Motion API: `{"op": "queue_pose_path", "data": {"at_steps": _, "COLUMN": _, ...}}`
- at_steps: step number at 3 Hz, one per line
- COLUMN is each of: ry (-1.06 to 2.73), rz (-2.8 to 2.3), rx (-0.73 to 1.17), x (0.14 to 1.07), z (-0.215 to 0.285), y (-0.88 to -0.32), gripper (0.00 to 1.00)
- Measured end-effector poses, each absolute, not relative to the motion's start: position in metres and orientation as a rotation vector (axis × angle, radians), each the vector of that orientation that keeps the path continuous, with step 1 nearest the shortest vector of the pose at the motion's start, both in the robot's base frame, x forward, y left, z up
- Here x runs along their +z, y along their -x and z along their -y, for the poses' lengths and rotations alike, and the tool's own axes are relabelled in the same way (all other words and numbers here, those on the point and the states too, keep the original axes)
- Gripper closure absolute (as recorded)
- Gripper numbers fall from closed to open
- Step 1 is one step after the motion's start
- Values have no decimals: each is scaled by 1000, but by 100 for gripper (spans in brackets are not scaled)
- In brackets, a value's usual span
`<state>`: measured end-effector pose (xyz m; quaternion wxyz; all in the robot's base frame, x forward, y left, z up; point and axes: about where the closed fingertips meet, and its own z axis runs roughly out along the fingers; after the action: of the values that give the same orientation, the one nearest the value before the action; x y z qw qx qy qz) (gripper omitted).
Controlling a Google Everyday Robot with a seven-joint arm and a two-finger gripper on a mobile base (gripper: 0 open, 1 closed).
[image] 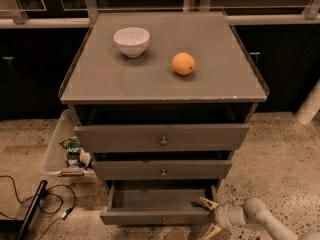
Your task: Open bottom drawer
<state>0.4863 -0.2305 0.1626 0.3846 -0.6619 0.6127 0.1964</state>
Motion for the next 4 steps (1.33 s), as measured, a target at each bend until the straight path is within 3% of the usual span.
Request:
{"op": "queue_pose_path", "data": {"at_steps": 3, "ry": 1697, "rz": -1483, "rx": 477, "x": 187, "z": 240, "y": -433, "gripper": 82}}
{"op": "queue_pose_path", "data": {"at_steps": 4, "ry": 1696, "rz": -1483, "rx": 480, "x": 187, "z": 240, "y": -432, "gripper": 80}}
